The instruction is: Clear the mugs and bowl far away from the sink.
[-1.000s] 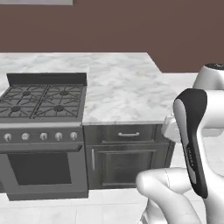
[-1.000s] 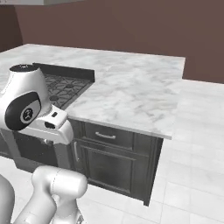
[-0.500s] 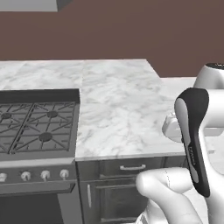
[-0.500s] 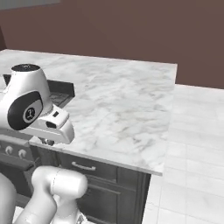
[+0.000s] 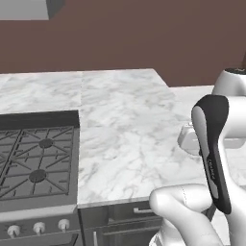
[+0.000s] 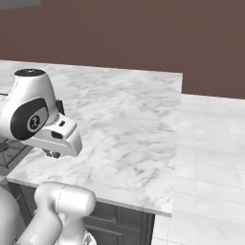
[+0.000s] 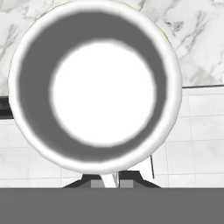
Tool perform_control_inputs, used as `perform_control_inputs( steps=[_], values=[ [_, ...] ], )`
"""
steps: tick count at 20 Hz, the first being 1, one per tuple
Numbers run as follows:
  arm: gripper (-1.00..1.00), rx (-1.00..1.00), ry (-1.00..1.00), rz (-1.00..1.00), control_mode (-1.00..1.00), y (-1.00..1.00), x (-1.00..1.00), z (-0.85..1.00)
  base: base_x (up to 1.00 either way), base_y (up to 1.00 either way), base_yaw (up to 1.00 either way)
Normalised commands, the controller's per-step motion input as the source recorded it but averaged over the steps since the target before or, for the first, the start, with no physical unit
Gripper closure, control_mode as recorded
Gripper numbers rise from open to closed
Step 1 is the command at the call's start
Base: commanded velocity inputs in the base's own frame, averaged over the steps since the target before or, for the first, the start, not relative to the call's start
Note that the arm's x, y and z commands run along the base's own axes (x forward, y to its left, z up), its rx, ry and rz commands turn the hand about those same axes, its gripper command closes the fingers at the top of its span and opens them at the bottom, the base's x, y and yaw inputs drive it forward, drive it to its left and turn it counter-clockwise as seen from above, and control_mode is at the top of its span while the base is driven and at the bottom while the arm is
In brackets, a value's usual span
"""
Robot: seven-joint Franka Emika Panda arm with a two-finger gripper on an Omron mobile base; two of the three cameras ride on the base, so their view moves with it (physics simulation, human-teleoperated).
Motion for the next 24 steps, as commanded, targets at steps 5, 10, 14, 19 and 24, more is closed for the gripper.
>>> perform_control_inputs(
  steps=[5, 10, 14, 19, 24],
  values=[
    [1.0, 0.0, 0.0, 0.0, 1.0, 0.0, 0.0, 0.0, 0.0, 0.01, -0.06],
    [1.0, 0.0, 0.0, 0.0, 1.0, 0.0, 0.0, 0.0, -0.01, 0.0, -0.15],
    [1.0, 0.0, 0.0, 0.0, 1.0, 0.0, 0.0, 0.0, 0.07, 0.03, -0.08],
    [1.0, 0.0, 0.0, 0.0, 1.0, 0.0, 0.0, 0.0, 0.13, 0.05, -0.01],
    [1.0, 0.0, 0.02, 0.0, -1.0, 0.0, 0.08, -0.04, 0.18, 0.0, 0.0]
  ],
)
